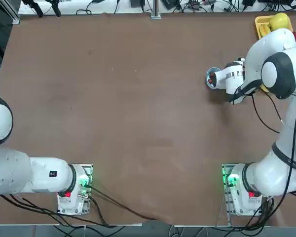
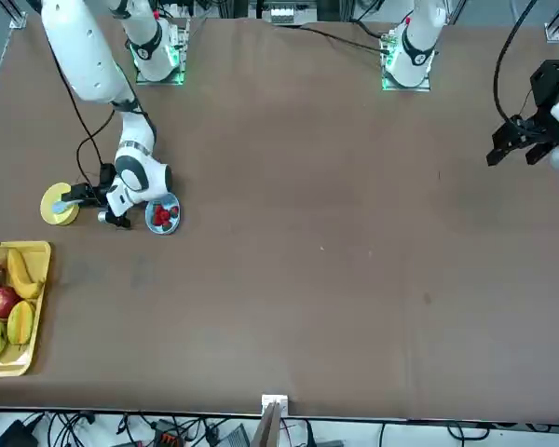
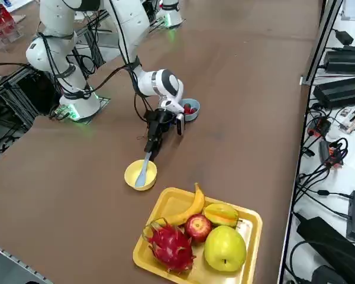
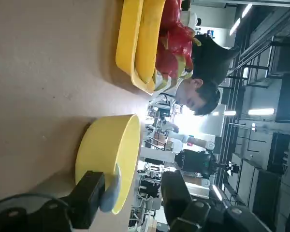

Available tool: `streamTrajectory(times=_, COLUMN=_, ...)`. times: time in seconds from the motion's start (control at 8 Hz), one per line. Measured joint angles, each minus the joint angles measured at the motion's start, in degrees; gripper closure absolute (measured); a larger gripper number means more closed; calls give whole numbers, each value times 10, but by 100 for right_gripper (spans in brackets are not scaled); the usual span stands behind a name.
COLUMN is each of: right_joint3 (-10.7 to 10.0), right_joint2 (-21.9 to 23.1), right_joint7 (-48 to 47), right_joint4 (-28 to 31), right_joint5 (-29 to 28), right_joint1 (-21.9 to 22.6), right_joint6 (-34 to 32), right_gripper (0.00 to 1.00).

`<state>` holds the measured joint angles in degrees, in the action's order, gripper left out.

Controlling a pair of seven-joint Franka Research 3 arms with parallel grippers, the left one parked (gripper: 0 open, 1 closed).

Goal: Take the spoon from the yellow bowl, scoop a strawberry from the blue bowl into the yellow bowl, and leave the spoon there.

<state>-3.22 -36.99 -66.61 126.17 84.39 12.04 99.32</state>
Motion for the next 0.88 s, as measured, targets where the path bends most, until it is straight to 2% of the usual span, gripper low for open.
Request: streamTrajectory(times=0.88, right_joint3=0, right_joint2=-3, right_joint7=0, right_joint4=0, right_joint5=0, right_joint1=0, right_joint6=-6, right_gripper=36)
